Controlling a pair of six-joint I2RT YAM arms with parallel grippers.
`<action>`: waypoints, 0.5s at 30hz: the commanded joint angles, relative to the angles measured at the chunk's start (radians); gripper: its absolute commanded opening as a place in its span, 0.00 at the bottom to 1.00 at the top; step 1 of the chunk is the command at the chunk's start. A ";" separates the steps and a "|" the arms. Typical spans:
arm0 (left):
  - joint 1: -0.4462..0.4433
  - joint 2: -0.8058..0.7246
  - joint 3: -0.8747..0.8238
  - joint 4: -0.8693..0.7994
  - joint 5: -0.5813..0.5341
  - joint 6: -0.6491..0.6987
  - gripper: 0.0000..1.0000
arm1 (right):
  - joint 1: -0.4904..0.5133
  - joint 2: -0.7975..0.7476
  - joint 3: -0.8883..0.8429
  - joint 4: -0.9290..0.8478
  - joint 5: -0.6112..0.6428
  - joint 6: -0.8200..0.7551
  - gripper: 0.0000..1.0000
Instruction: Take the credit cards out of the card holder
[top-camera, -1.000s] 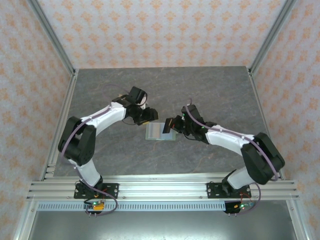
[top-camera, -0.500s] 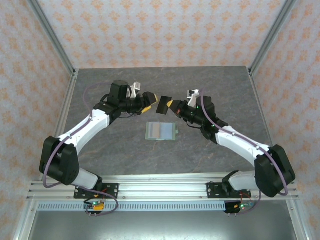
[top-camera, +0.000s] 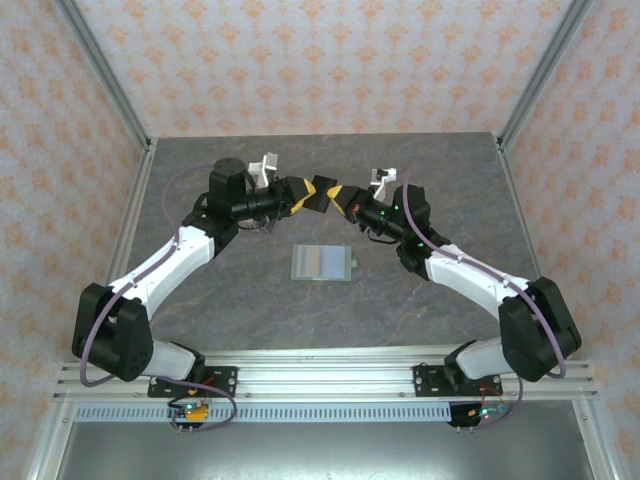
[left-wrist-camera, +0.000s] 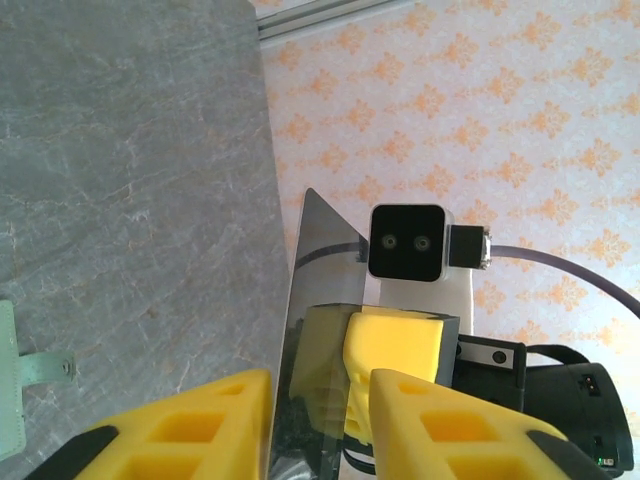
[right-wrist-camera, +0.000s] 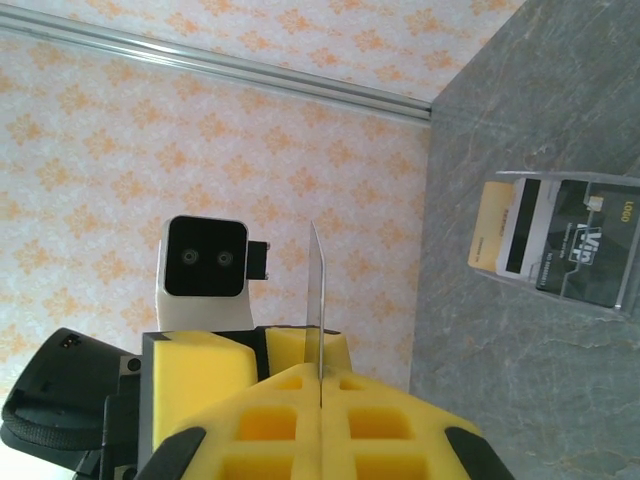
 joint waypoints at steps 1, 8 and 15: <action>0.000 -0.033 -0.006 0.065 0.034 -0.019 0.29 | -0.003 0.009 0.024 0.062 -0.012 0.019 0.03; -0.002 -0.009 -0.005 0.075 0.062 -0.031 0.23 | -0.004 0.035 0.029 0.070 -0.019 0.029 0.03; -0.002 0.000 0.006 0.033 0.054 0.002 0.07 | -0.003 0.054 0.031 0.051 -0.018 0.024 0.06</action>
